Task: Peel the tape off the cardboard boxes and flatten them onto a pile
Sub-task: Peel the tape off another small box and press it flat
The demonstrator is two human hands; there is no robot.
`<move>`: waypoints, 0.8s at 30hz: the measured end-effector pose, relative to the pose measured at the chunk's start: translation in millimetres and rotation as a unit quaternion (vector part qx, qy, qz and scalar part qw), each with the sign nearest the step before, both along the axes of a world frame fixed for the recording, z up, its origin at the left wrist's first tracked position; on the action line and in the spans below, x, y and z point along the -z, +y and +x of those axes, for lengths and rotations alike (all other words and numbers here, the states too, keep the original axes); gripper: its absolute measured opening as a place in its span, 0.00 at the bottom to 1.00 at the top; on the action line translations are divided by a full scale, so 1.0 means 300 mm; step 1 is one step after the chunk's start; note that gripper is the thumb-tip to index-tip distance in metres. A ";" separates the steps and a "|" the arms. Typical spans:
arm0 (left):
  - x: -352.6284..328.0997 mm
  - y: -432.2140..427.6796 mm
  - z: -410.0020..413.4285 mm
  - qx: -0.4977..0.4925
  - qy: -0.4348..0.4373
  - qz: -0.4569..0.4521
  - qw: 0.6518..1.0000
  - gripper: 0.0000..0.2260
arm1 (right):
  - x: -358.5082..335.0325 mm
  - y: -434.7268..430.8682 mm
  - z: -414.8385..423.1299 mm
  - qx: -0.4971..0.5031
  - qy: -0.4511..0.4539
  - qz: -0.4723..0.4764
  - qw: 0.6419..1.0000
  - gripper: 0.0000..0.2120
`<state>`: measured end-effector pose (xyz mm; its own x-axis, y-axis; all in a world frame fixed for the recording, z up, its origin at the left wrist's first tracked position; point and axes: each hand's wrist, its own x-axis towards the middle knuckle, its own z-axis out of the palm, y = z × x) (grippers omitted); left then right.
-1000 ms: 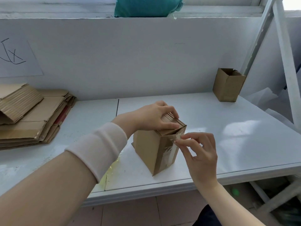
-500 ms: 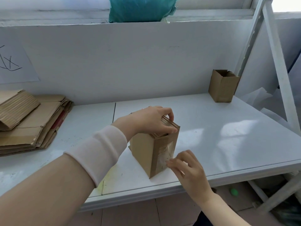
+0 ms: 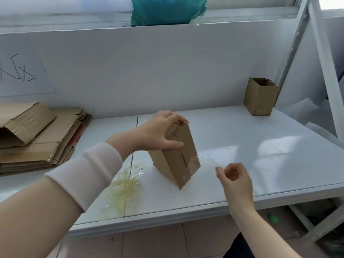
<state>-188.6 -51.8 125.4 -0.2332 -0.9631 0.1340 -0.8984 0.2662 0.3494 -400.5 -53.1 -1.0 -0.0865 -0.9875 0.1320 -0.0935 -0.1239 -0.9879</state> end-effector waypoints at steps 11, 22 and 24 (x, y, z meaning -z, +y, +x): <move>0.041 0.076 0.106 -0.139 0.158 -0.060 0.976 0.27 | -0.092 0.029 0.256 -0.020 0.031 -0.055 0.998 0.19; -0.016 0.123 0.096 -0.072 -0.463 -0.063 0.881 0.49 | -0.155 -0.002 0.324 0.016 0.122 -0.223 0.967 0.03; -0.032 0.143 0.122 -0.088 -0.440 -0.090 0.889 0.47 | -0.193 -0.006 0.314 0.019 0.074 -0.201 0.977 0.05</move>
<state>-152.1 -9.0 134.9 -0.1721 -0.9765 0.1295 -0.8359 0.0752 -0.5437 -306.4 -54.9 56.8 -0.0720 -0.8503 0.5214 -0.2438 -0.4919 -0.8358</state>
